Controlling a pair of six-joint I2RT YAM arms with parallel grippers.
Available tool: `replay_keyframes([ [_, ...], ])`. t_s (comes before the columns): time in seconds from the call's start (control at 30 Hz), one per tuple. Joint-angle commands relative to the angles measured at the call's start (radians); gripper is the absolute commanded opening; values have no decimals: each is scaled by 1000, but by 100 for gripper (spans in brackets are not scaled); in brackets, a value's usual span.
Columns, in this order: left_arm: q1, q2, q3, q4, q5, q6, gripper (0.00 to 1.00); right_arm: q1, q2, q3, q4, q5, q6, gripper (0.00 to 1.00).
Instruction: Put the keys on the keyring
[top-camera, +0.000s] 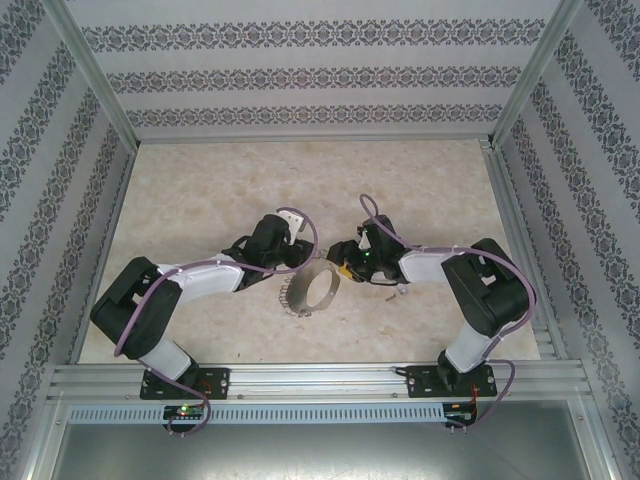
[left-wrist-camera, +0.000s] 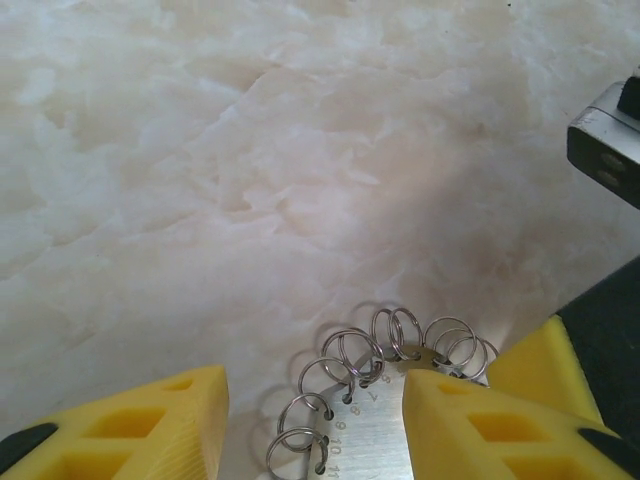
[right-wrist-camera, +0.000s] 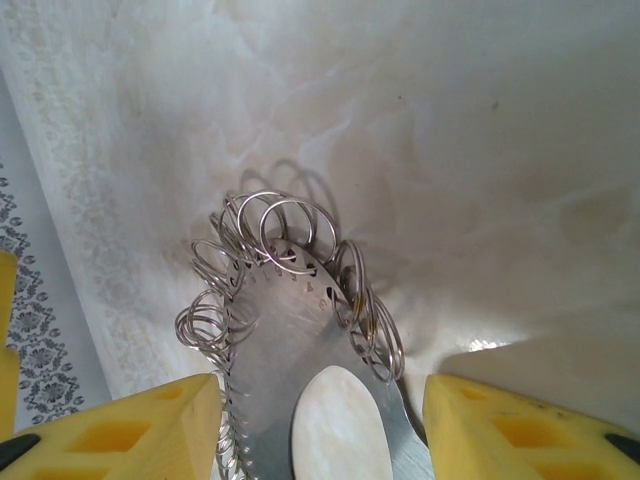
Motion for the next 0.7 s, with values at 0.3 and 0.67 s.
replay_keyframes([
  [0.3, 22, -36, -34, 62, 24, -18, 51, 24, 28, 69, 40, 58, -9, 55],
  [0.67, 22, -44, -52, 56, 87, -43, 51, 30, 0, 80, 45, 39, -3, 53],
])
